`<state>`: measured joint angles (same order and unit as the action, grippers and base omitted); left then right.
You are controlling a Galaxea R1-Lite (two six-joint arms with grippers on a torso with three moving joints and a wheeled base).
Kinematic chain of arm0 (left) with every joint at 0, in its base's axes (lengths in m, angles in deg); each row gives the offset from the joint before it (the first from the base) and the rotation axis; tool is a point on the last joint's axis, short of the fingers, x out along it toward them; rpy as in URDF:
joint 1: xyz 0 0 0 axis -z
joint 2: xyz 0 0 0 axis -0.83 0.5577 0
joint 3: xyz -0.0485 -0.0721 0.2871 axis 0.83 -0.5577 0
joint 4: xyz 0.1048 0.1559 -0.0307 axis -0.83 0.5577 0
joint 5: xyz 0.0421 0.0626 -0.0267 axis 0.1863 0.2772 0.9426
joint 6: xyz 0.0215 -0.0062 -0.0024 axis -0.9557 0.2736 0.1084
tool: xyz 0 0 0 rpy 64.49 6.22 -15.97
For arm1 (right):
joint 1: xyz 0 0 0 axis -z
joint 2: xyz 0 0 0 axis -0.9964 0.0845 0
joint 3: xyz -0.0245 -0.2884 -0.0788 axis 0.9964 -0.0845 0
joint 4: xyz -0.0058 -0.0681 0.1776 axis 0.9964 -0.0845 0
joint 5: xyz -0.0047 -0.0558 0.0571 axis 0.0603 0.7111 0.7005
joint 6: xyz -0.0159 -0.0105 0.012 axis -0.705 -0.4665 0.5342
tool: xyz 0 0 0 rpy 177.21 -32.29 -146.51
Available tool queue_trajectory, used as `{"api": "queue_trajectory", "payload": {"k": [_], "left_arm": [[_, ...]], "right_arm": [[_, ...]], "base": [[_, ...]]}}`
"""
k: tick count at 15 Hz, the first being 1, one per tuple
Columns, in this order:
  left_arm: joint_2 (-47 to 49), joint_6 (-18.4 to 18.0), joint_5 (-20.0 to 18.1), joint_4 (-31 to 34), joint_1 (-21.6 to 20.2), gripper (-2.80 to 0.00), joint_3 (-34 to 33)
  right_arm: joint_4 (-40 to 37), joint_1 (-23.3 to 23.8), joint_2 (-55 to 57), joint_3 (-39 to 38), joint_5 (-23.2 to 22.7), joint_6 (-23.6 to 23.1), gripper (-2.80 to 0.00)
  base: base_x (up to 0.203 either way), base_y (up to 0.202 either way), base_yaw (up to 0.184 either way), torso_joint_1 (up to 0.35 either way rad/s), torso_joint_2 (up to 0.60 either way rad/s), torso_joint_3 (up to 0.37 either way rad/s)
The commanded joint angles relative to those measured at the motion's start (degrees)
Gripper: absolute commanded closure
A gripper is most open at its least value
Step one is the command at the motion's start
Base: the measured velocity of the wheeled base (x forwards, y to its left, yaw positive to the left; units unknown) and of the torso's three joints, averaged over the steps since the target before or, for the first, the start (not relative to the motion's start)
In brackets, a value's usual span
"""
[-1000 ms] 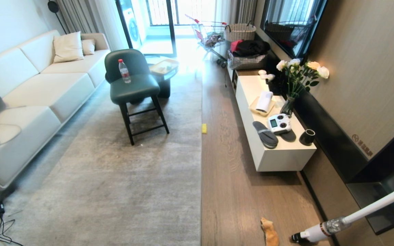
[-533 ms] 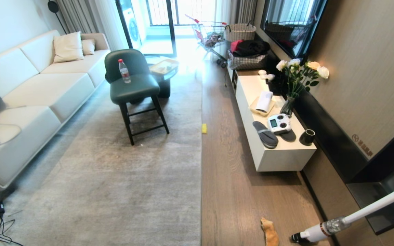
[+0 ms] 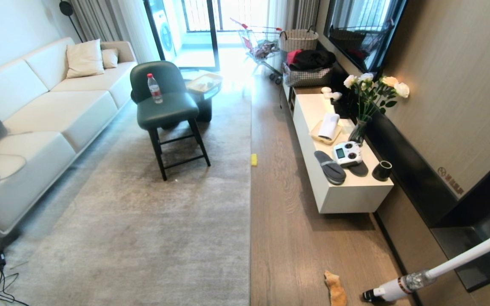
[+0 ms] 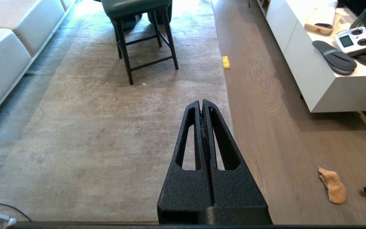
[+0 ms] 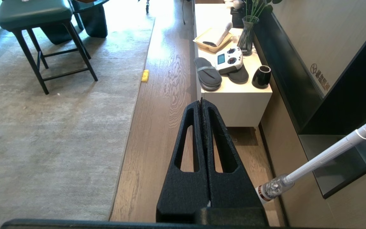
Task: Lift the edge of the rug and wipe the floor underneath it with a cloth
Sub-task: Lift up the carpet
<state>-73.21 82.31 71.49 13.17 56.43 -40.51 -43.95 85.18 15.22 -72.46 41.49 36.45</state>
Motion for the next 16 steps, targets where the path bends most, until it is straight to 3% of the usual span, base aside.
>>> {"api": "queue_trajectory", "payload": {"k": [1, 11, 16], "left_arm": [[0.05, -0.08, 0.01, -0.02, 0.02, 0.00, 0.00], [0.05, -0.08, 0.09, 0.06, 0.02, 0.00, 0.00], [0.05, -0.08, 0.09, 0.06, 0.02, 0.00, 0.00]], "right_arm": [[0.06, -0.02, 0.09, 0.00, -0.04, -0.06, 0.00], [0.06, -0.02, 0.09, 0.00, -0.04, 0.03, 0.00], [0.15, -0.02, 0.09, 0.00, 0.05, 0.73, 0.00]], "base": [[0.000, 0.000, 0.000, 0.000, 0.00, 0.000], [0.000, 0.000, 0.000, 0.000, 0.00, 0.000], [0.000, 0.000, 0.000, -0.082, 0.18, 0.106]]}}
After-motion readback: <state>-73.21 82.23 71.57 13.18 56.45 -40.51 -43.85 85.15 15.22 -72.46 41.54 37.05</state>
